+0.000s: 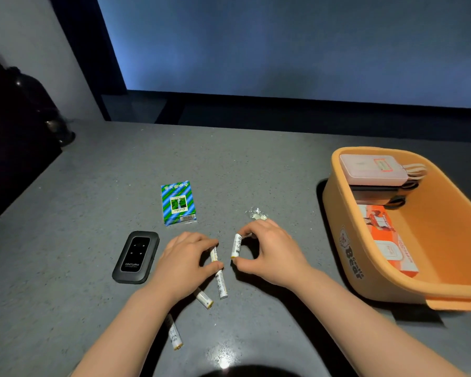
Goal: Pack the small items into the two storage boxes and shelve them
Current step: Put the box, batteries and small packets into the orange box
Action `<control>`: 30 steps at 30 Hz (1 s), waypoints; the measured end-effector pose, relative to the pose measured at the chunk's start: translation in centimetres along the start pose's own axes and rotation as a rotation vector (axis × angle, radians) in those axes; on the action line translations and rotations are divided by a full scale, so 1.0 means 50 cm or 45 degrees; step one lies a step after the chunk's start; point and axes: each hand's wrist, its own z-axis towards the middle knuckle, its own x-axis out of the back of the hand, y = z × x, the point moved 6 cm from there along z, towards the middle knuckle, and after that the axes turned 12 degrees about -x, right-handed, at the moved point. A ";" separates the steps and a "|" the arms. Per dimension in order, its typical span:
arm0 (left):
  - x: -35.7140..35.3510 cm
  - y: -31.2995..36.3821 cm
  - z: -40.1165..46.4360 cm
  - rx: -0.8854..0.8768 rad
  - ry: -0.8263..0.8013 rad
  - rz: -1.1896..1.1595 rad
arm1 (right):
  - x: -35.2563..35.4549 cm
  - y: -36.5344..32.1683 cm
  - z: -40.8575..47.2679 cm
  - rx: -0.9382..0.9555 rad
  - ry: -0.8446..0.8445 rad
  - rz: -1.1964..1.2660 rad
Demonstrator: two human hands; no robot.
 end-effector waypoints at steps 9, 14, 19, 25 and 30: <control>-0.014 0.004 0.010 0.067 -0.069 -0.032 | 0.068 0.007 -0.070 -0.049 0.089 0.074; -0.011 0.010 0.007 0.088 -0.085 -0.107 | 0.048 0.019 -0.083 -0.118 0.071 0.097; 0.001 0.008 0.013 0.179 -0.008 -0.019 | 0.046 0.002 -0.090 -0.090 0.083 0.095; 0.004 0.011 0.030 0.249 0.017 0.051 | 0.048 -0.009 -0.089 -0.108 0.103 0.086; 0.005 0.001 0.029 0.245 0.067 0.001 | 0.074 -0.004 -0.103 -0.156 0.115 0.160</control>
